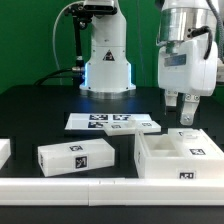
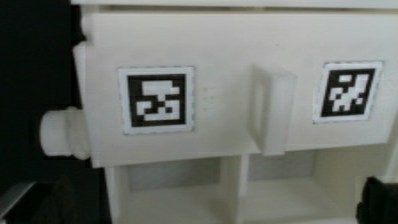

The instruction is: Assemble cabinet

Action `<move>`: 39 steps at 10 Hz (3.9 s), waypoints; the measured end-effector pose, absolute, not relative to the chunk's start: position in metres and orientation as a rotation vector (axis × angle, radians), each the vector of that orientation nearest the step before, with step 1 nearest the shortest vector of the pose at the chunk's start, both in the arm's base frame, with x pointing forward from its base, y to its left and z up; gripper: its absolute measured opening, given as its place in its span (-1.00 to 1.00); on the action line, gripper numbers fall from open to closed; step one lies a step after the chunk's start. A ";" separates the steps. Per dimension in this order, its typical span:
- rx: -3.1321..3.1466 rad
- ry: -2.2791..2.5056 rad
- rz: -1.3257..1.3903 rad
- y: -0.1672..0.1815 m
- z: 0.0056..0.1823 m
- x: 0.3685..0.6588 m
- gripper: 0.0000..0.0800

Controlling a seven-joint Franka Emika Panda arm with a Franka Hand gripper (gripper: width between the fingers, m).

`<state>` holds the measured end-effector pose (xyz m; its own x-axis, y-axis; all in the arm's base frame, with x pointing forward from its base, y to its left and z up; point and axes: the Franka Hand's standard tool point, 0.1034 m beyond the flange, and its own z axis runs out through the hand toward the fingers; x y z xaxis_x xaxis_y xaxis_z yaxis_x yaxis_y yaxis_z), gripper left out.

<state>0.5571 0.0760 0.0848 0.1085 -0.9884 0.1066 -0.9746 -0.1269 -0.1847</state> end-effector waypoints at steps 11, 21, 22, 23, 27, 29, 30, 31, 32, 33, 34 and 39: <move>-3.022 0.708 -0.367 0.032 0.091 0.514 0.99; -3.128 -0.203 -0.042 0.026 0.058 0.457 0.99; -3.136 -0.266 -0.051 0.035 0.057 0.454 0.99; -3.136 -0.277 -0.049 0.034 0.057 0.453 0.99; -3.046 -0.048 0.193 0.017 0.045 0.426 0.99; -3.056 0.009 0.210 0.014 0.031 0.399 0.99; -3.057 -0.005 0.221 0.015 0.031 0.398 0.99; -3.058 -0.002 0.218 0.014 0.031 0.398 0.99; -3.060 -0.002 0.217 0.014 0.030 0.397 0.99; -3.093 -0.015 0.152 0.012 0.028 0.396 0.99; -3.125 -0.049 0.115 0.017 0.023 0.385 0.99; -3.152 -0.080 0.082 0.028 0.019 0.379 0.72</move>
Offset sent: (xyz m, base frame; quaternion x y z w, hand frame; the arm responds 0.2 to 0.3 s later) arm -0.0223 0.0098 0.0107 0.0199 -0.0117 -0.1828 0.9829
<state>0.3785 0.0281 0.0186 0.9974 0.0504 -0.0520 0.0510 -0.9986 0.0107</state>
